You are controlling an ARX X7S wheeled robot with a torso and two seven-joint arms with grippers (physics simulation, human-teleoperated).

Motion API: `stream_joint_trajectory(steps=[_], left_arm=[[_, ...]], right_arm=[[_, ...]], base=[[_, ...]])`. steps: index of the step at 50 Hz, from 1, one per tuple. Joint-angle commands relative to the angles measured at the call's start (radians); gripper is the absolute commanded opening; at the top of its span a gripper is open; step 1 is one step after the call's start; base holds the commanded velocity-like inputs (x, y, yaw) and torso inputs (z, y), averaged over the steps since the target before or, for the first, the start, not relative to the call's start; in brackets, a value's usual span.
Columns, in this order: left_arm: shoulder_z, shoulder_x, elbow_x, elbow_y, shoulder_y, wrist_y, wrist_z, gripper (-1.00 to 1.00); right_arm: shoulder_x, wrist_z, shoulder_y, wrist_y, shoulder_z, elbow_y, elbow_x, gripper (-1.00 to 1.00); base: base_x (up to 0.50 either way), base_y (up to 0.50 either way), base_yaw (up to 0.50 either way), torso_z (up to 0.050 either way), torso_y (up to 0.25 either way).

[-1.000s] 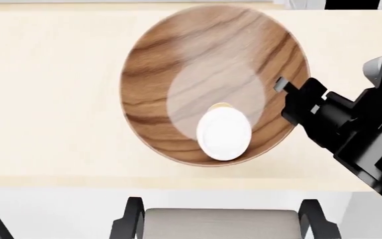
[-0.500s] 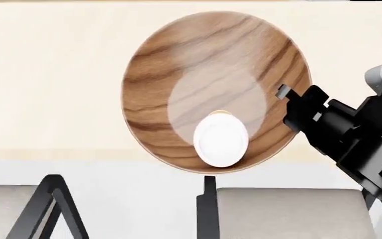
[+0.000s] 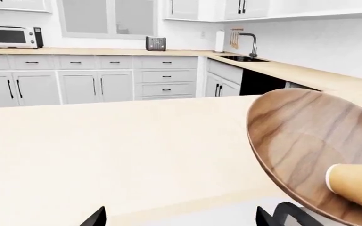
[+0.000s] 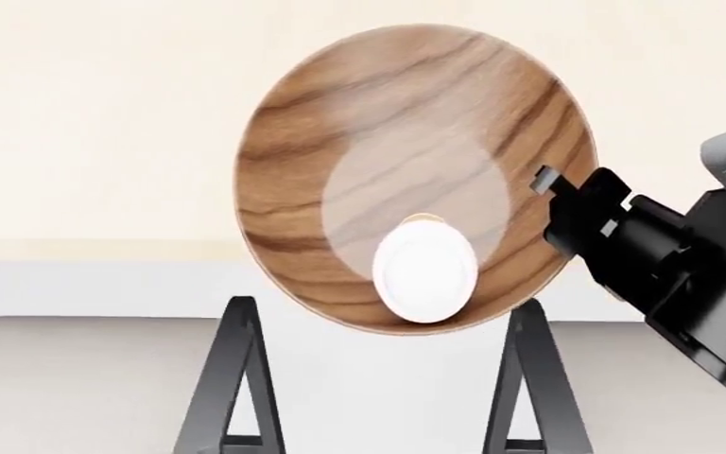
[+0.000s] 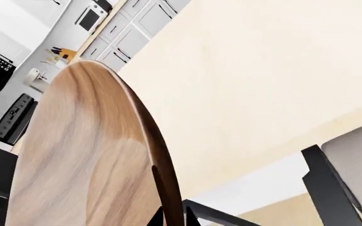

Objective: Place the cup inside the bowl on the dining table and move the bowl to any counter.

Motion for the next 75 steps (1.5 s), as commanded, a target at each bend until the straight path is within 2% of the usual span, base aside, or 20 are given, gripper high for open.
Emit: stream_joint_trajectory(steps=[1,34,39,50,62,64,70,75], left_arm=[[0.022,0.010,0.000,-0.002,-0.008,0.007,-0.018,1.00],[0.033,0.003,0.008,-0.007,0.043,0.059,-0.007,1.00],[0.154,0.065,0.082,-0.030,-0.009,0.090,-0.052,1.00],[0.040,0.005,-0.001,-0.016,0.041,0.066,-0.015,1.00],[0.010,-0.012,-0.024,-0.023,0.046,0.049,-0.040,1.00],[0.012,-0.011,-0.013,-0.034,0.048,0.048,-0.054,1.00],[0.142,0.056,0.108,-0.071,-0.009,0.109,-0.127,1.00],[0.150,0.053,0.202,-0.049,0.006,0.184,-0.173,1.00]], right_arm=[[0.006,-0.016,0.003,-0.009,0.021,-0.005,-0.037,-1.00],[0.013,0.005,-0.018,-0.027,0.045,-0.007,-0.065,-1.00],[0.014,0.009,-0.014,-0.026,0.047,-0.010,-0.073,-1.00],[0.016,0.021,-0.023,-0.028,0.055,-0.010,-0.075,-1.00],[0.023,0.027,-0.027,-0.026,0.065,-0.015,-0.079,-1.00],[0.021,0.028,-0.028,-0.022,0.064,-0.014,-0.082,-1.00],[0.022,0.028,-0.034,-0.020,0.068,-0.013,-0.084,-1.00],[0.021,0.030,-0.039,-0.024,0.071,-0.014,-0.089,-1.00]], base=[[0.01,0.50,0.00,0.000,0.000],[0.01,0.50,0.00,0.000,0.001],[0.01,0.50,0.00,0.000,0.000],[0.01,0.50,0.00,0.000,0.001],[0.01,0.50,0.00,0.001,0.000],[0.01,0.50,0.00,0.000,0.000],[0.01,0.50,0.00,0.000,0.002],[0.01,0.50,0.00,0.000,0.000]])
